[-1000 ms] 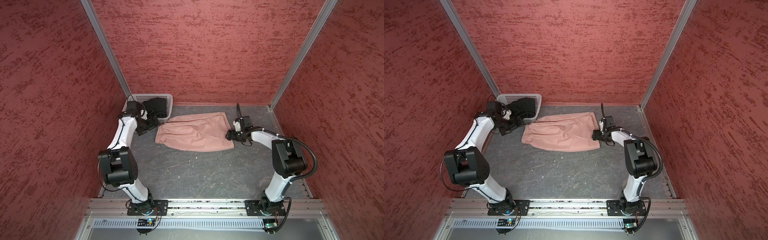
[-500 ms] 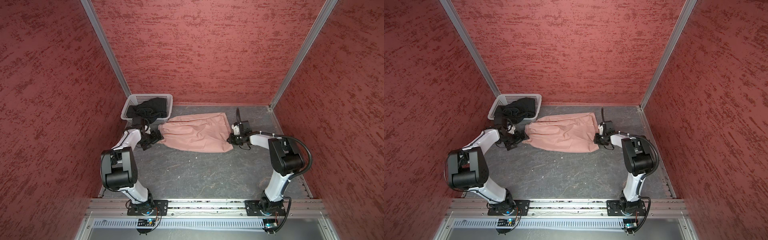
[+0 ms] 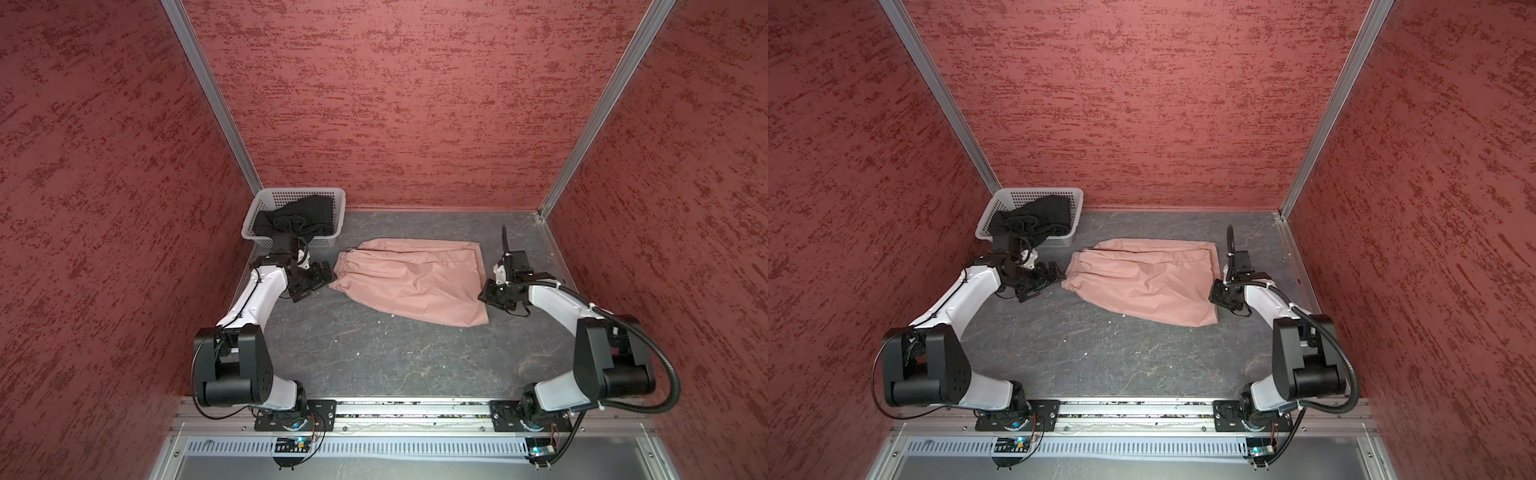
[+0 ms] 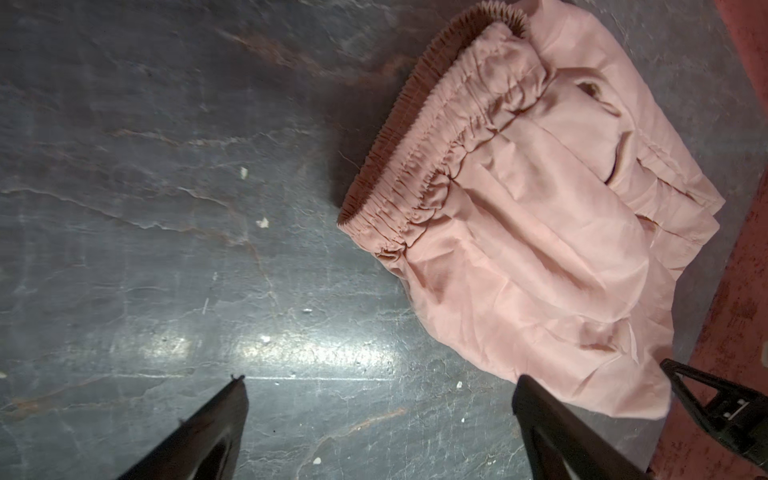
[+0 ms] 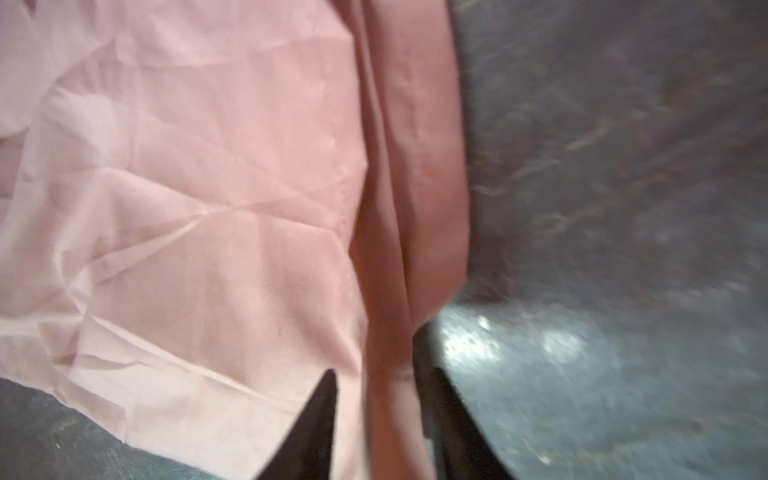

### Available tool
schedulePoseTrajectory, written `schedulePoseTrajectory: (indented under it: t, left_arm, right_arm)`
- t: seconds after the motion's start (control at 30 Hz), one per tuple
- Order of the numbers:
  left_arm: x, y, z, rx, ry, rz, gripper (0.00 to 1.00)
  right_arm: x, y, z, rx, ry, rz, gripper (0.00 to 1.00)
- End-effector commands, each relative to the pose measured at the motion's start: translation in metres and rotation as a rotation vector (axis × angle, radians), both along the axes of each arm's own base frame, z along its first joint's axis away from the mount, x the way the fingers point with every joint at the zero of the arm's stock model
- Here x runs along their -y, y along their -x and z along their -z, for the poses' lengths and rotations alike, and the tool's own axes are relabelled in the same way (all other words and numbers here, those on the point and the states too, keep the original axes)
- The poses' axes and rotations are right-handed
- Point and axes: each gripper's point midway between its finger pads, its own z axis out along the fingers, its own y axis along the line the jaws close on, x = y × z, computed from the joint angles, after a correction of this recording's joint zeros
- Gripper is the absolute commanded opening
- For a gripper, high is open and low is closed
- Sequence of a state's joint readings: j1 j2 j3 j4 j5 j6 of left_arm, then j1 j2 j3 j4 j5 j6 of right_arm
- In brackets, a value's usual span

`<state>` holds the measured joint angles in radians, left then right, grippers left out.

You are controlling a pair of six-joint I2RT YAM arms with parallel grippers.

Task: Fold and stack the shorts

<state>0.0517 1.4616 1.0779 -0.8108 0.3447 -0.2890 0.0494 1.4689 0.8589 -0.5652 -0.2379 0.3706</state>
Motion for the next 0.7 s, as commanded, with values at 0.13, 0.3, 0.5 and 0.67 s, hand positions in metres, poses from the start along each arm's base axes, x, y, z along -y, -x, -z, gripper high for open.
schedulePoseTrajectory:
  t: [0.13,0.3,0.5,0.67]
  left_arm:
    - [0.028,-0.075,-0.027,0.239,-0.157,0.248,0.99]
    - [0.003,-0.113,-0.011,0.253,-0.229,0.256,0.99]
    - [0.008,-0.134,0.0,0.29,-0.11,0.306,0.99]
    - [0.019,-0.131,0.01,0.311,-0.069,0.38,0.99]
  right_arm:
    - [0.018,-0.048,-0.038,0.164,0.103,-0.004,0.64]
    - [0.012,-0.101,-0.057,0.341,0.092,-0.045,0.63]
    - [0.0,-0.156,-0.051,0.405,0.065,-0.103,0.63]
    - [0.004,-0.187,-0.039,0.397,0.112,-0.133,0.61]
